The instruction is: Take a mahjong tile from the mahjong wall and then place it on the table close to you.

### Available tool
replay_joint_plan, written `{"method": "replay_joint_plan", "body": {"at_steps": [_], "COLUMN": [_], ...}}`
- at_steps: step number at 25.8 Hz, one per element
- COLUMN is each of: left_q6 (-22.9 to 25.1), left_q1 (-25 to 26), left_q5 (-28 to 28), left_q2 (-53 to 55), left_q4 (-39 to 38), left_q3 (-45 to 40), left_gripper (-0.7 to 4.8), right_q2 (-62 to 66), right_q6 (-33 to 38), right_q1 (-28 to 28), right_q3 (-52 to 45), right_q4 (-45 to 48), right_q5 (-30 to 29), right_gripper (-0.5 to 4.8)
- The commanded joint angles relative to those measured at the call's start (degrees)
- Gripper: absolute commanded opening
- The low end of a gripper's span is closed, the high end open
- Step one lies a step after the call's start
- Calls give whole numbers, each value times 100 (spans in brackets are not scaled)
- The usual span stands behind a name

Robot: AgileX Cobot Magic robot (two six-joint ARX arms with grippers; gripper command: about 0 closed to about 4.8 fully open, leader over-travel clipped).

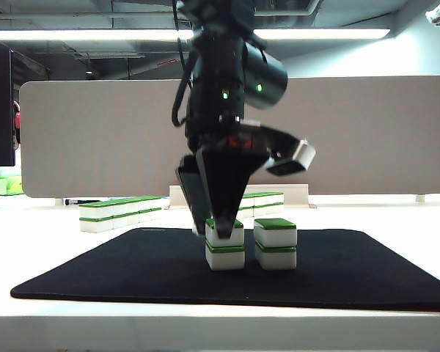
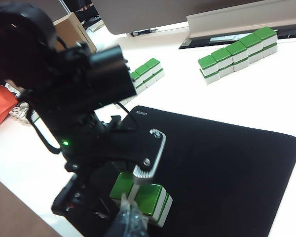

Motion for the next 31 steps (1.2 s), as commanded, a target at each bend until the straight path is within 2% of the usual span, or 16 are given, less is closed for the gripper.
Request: {"method": "replay_joint_plan", "body": {"at_steps": [1, 5, 6, 7, 10, 11, 14, 17, 20, 26, 31], "left_q6": [-96, -101, -109, -131, -149, -151, -184, -181, -177, -184, -293], "left_q1": [0, 24, 28, 28, 31, 37, 107, 221, 304, 304, 278], "left_q5": [-2, -177, -485, -699, -1462, -1554, -1663, -1720, -2140, -2789, -3091], "left_q2": [-278, -717, -839, -905, -1106, -1141, -1246, -1357, -1447, -1532, -1563], "left_q4": [-44, -44, -44, -44, -46, -42, -35, -20, -33, -4, 79], "left_q3": [11, 20, 68, 125, 466, 516, 776, 831, 831, 828, 828], "left_gripper": [408, 402, 387, 361, 234, 225, 132, 69, 17, 17, 18], "right_q2": [-13, -13, -13, -13, -13, -13, -13, -13, -13, -13, -13], "right_q6": [-20, -20, -20, -20, -20, -20, -20, -20, -20, -20, -20], "right_q1": [2, 2, 2, 2, 2, 2, 2, 4, 2, 4, 4], "right_q3": [33, 33, 33, 33, 33, 33, 33, 33, 33, 33, 33], "right_q4": [92, 92, 92, 92, 92, 92, 92, 94, 92, 90, 94], "right_q5": [7, 7, 7, 7, 4, 4, 4, 4, 2, 2, -2], "right_gripper": [-1, -1, -1, -1, -1, -1, -1, -1, -1, -1, -1]}}
